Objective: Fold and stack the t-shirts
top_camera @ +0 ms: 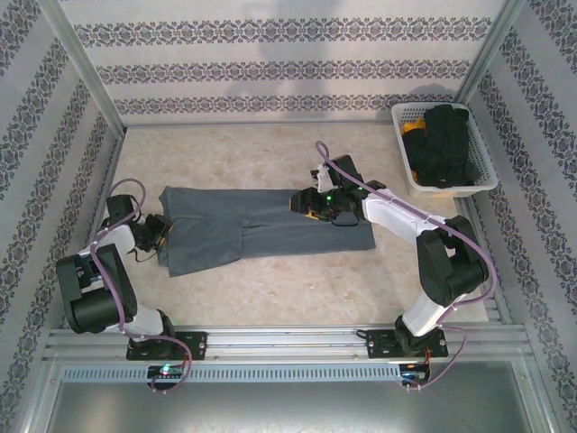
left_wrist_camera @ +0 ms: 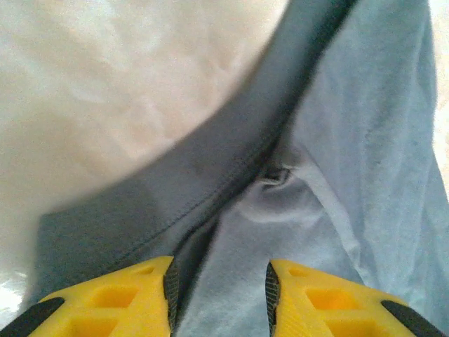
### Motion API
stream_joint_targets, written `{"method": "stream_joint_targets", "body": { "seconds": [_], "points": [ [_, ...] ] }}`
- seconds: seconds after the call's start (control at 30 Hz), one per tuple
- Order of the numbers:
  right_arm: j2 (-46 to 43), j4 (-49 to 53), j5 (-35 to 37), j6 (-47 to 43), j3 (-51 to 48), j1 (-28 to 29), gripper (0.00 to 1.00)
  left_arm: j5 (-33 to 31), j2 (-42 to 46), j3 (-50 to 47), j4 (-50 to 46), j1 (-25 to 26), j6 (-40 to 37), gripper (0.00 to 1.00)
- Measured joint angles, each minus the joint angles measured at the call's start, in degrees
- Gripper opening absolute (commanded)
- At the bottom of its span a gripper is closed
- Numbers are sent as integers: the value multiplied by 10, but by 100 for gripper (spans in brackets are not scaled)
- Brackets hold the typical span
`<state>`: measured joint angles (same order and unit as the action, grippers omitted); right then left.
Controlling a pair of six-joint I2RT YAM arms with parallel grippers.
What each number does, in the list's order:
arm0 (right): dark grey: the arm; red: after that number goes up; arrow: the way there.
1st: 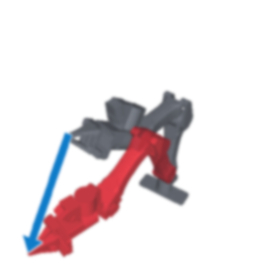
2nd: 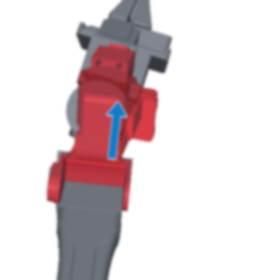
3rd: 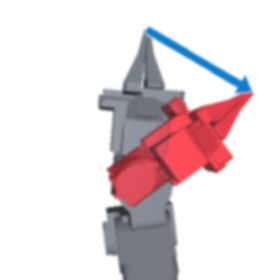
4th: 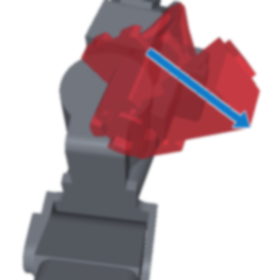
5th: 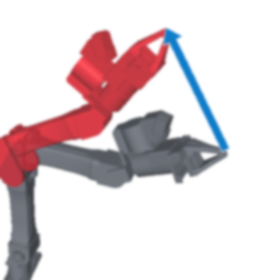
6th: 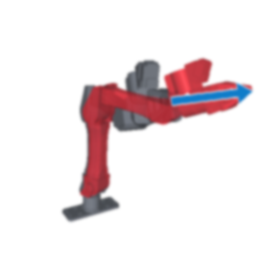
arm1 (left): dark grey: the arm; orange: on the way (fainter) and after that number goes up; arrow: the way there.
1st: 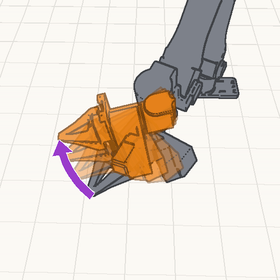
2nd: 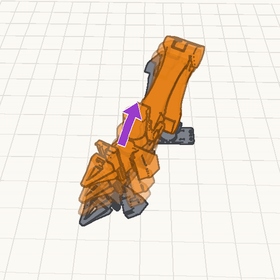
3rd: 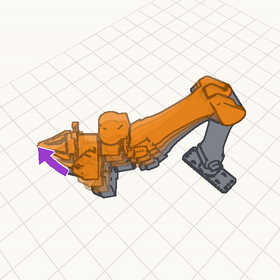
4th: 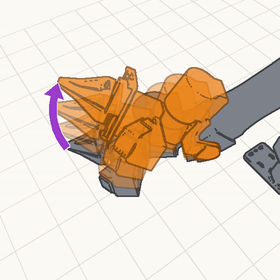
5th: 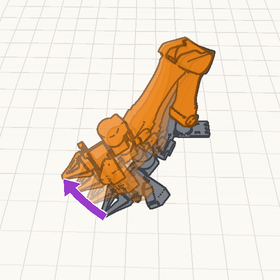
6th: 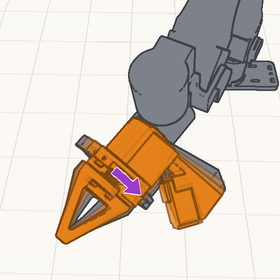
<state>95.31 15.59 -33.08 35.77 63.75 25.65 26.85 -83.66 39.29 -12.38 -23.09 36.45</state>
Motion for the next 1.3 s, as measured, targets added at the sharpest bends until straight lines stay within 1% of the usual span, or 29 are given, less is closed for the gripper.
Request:
{"method": "stream_joint_targets", "body": {
  "seconds": [0.17, 0.3, 0.6, 0.7, 0.93, 1.13, 1.3],
  "points": [
    [6, -1, -3, 0, 0, 0, 56, 23, 0, -9, 13, 0, -15, 37],
    [16, 0, -5, 0, 0, 0, 56, 27, 0, -12, 10, 0, -34, 36],
    [18, -2, -5, 3, 5, 0, 56, -5, 10, -15, -7, 0, -56, 37],
    [18, -2, -5, 3, 6, 0, 56, -4, 20, -20, -8, 0, -56, 37],
    [19, -2, -5, 3, 7, 0, 55, 4, 17, -31, -9, 3, -56, 27],
    [20, -2, -5, 3, 7, 0, 54, 5, 14, -31, -9, 3, -56, 16],
    [20, -2, -5, 3, 7, 0, 54, 1, 29, -31, -9, 4, -55, 5]
  ]
}}
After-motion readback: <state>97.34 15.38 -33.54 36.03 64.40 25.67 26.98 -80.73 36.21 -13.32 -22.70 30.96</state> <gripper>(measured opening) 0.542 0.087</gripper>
